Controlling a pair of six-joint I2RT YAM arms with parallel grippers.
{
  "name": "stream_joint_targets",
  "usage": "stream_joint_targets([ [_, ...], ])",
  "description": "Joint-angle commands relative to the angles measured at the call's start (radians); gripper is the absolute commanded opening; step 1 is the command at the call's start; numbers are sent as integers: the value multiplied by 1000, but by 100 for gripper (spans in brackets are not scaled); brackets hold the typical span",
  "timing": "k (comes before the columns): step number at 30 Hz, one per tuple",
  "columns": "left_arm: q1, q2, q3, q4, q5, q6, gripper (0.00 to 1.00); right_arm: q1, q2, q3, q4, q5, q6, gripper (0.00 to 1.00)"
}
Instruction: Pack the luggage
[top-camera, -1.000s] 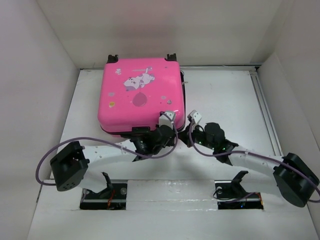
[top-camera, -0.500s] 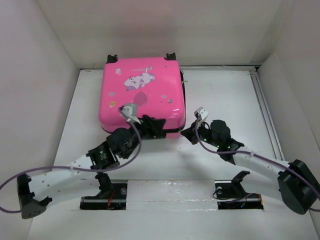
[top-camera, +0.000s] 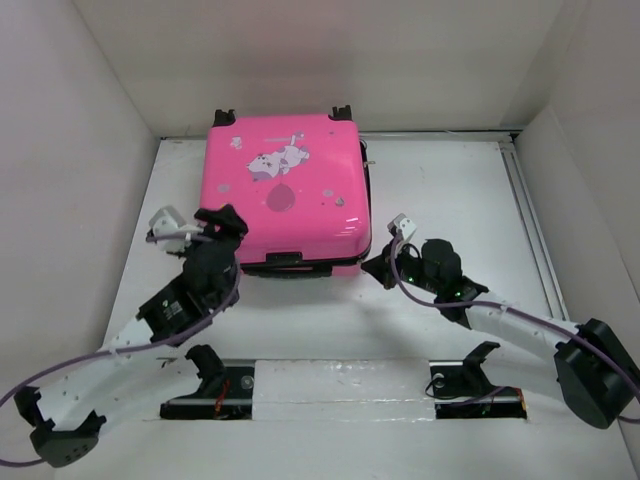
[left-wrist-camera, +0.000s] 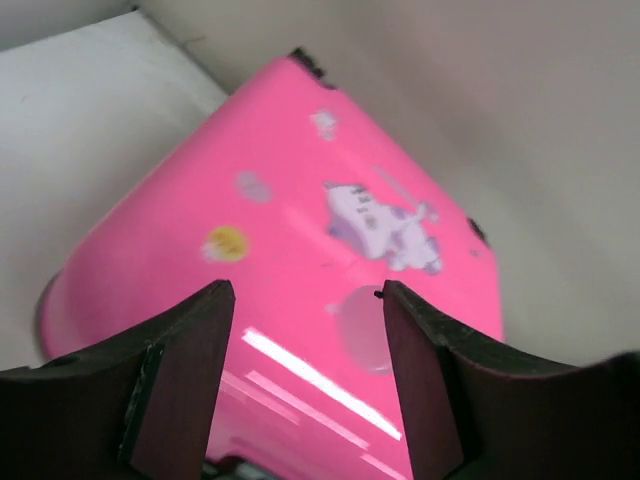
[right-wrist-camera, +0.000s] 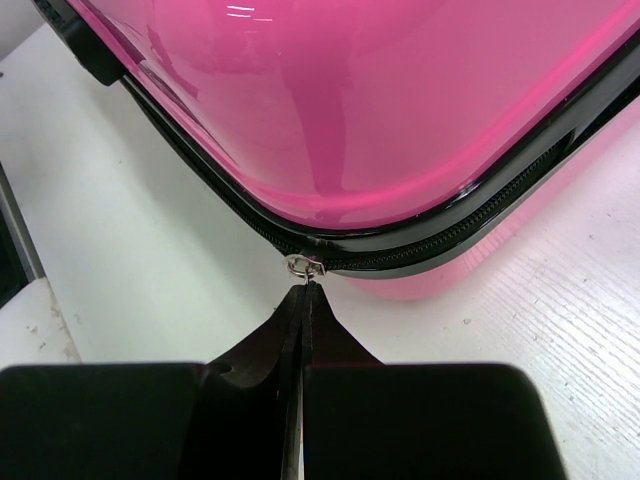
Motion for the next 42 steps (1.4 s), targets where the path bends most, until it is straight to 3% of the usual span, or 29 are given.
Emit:
stream_joint_targets([
  [1,19,208,260,238,63,338,57,-3,-32,15,41,-47,-13,0],
  [2,58,290,367,194,140,351,60,-3,-32,15,52,-47,-13,0],
  [3,243,472,625,52,516,351,63,6,-32,4,64,-56,-13,0],
  [4,383,566,742,-1,793,326,66,6,-32,4,64,-47,-13,0],
  [5,506,654,846,-62,978,272,65,16,-22,4,64,-47,-13,0],
  [6,582,728,976,-105,1068,244,60,17,-22,4,64,-47,-13,0],
  [7,666,792,993,-136,1077,235,57,26,-22,4,73,-38,-13,0],
  [8,690,793,979,-136,1018,224,57,35,-22,4,73,-26,-13,0],
  [10,752,656,779,-18,904,215,54,44,-22,4,73,-26,-3,0],
  [12,840,543,596,90,893,148,47,44,-22,4,73,-26,-3,0],
  [13,960,470,430,177,963,93,42,44,-22,4,73,-26,-3,0],
  [17,1165,483,206,227,1167,68,28,44,-31,4,64,-26,-3,0],
  [23,1152,474,-33,391,1278,51,25,44,-78,4,32,-16,-13,0],
  [30,959,451,-180,468,1339,25,21,55,-114,24,-16,25,-13,0],
  [37,723,336,-295,497,1309,-46,21,132,-114,24,-46,131,9,0],
  [42,396,285,-343,543,1154,-148,21,240,-74,24,3,178,64,0],
])
